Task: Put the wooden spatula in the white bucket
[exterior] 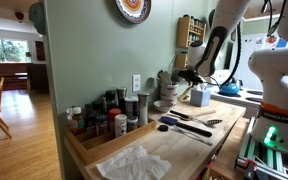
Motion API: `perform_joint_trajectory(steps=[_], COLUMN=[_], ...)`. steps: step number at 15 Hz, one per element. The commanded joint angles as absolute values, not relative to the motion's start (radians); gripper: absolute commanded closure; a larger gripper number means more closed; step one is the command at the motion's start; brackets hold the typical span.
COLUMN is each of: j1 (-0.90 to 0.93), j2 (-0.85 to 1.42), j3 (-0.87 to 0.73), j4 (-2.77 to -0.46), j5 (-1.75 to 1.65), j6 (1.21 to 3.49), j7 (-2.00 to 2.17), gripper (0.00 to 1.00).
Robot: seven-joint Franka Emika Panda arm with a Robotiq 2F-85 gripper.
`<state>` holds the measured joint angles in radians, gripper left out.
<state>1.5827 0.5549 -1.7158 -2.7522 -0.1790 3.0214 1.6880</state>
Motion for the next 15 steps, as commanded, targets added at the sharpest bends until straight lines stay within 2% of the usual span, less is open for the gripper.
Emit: perform_joint_trajectory(steps=[1,4,11,12,15], j1=[1.692,1.789,1.915,1.987,1.992], j2=[0.669,0.775,0.948,1.001,1.041], j3=[-1.830,-1.932,-2.010,-2.043,-2.021], j4=[-2.748,-2.786,-2.743,-2.814,-2.750], j5=[-0.174,-0.164,-0.203,-0.187,-0.232], j6=[2.970,2.924,2.656,2.686,2.707], j7=[1.751,1.770,1.785,1.769,1.778], gripper=[0.94,0.94,0.94,0.94,0.94])
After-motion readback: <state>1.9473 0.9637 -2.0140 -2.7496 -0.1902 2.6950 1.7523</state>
